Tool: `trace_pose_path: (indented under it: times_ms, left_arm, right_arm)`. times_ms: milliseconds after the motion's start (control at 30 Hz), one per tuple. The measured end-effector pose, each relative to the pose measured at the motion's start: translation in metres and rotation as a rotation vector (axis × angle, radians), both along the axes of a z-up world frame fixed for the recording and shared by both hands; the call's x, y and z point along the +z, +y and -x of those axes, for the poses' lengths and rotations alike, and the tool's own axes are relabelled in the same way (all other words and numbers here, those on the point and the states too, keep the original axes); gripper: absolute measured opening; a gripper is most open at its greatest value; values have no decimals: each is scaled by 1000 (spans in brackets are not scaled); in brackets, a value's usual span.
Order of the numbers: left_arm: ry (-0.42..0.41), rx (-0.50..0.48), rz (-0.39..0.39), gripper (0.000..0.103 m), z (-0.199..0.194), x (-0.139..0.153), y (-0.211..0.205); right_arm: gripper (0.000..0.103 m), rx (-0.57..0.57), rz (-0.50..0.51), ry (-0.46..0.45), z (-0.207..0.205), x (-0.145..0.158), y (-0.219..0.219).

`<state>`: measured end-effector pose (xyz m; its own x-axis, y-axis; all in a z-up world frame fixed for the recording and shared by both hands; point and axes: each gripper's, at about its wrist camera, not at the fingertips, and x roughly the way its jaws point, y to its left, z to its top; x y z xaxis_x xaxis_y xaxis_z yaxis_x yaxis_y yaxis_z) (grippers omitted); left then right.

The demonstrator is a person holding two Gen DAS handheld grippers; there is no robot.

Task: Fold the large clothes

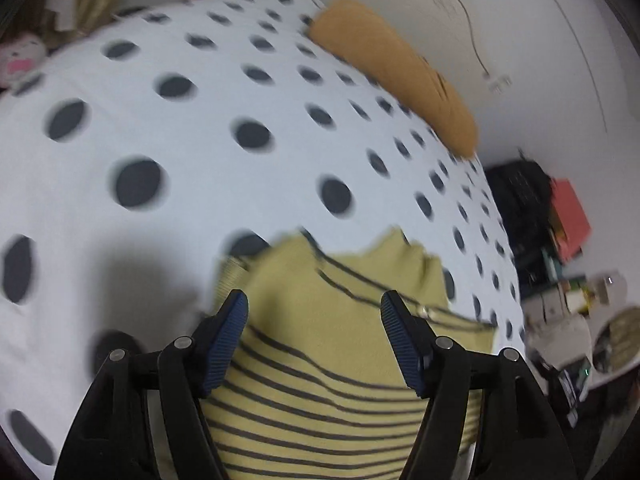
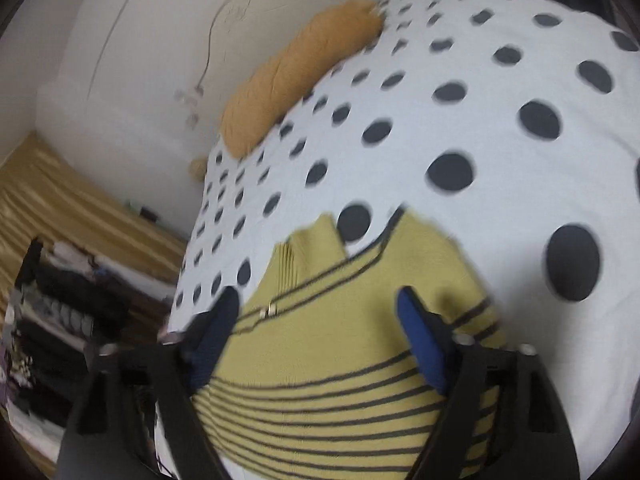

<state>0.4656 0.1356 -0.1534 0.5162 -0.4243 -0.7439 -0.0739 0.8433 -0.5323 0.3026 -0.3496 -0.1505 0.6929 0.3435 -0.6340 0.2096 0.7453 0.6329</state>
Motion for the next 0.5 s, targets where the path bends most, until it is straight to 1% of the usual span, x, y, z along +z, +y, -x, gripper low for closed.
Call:
trace_pose_path:
  times_ms: [33,67,100,133,167,200,233,267,300,333,367,400,433,467,500]
  left_arm:
    - [27,-28,9,67,-4,-11,-14]
    - [52,-53,22,61,-8,-23,-24]
    - [85,-70,17,55,-13,-37,-35]
    - [124,-68,-37,44,-19,-54,-46]
    - [157,-50,-141,27,-24,-69,-52]
    - [173,-22,-210,15,-27,-83,-50]
    - [168,13,-240,2,-32,-90,-43]
    - [171,44,-238,2,-37,-94,-33]
    - [173,73,-216,2,-41,-95,-22]
    - [173,109,-234,2,-46,-91,-12]
    - [162,134,-284,2,-49,-83,-5]
    - [146,152,-323,2,-50,-73,2]
    - [129,169,-332,2,-47,-64,10]
    - [121,206,-373,1,-41,-53,19]
    - [102,235,-401,7,-31,-40,30]
  right_arm:
    - [41,18,-15,19,-4,-8,5]
    - [19,31,-42,43,-9,-19,10]
    - [13,41,-63,75,-16,-32,17]
    - [12,42,-55,98,-21,-40,19]
    - [12,44,-28,123,-26,-50,22]
    - [12,48,27,152,-34,-61,25]
    - [10,48,95,193,-41,-72,23]
    - [0,31,182,244,-48,-84,18]
    - [0,28,214,265,-55,-95,8]
    - [0,21,187,272,-58,-101,-3]
    - [0,-6,145,273,-59,-101,-16]
    - [0,-33,143,266,-58,-96,-23]
    - [0,-56,164,256,-55,-86,-29]
    - [1,-73,192,240,-50,-74,-33]
    - [3,-84,225,223,-41,-60,-36]
